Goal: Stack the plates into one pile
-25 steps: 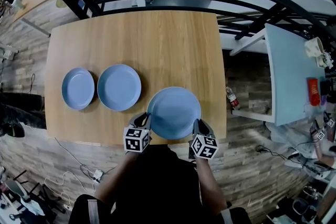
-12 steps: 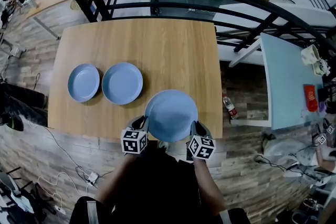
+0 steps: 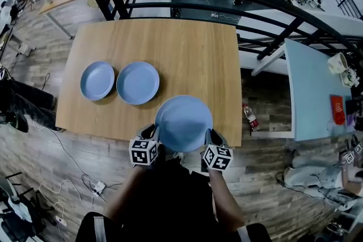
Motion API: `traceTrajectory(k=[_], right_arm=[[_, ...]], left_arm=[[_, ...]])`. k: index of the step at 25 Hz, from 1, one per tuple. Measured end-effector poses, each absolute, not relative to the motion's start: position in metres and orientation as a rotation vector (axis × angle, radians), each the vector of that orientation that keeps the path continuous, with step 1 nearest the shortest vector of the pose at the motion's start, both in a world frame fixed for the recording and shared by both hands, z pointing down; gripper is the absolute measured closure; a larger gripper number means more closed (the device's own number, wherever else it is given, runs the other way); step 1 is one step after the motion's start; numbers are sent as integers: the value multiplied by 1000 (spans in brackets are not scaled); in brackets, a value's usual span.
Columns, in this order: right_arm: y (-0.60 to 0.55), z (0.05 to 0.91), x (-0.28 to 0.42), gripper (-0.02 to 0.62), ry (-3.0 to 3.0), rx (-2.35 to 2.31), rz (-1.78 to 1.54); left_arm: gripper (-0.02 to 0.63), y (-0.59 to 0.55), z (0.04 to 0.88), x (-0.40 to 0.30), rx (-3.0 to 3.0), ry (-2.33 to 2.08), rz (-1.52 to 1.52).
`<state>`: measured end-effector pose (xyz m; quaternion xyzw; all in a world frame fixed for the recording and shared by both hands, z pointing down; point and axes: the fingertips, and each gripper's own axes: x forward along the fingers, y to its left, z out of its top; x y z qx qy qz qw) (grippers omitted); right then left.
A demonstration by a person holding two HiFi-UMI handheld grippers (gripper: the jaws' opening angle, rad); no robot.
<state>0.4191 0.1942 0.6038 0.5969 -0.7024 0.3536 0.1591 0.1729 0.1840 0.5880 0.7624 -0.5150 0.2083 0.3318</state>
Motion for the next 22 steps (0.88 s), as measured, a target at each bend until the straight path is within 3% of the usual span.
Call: traceTrajectory(k=[22], right_arm=[[199, 589, 320, 541, -2044, 1629, 959]], left_arm=[[541, 206, 576, 73, 1949, -1395, 455]])
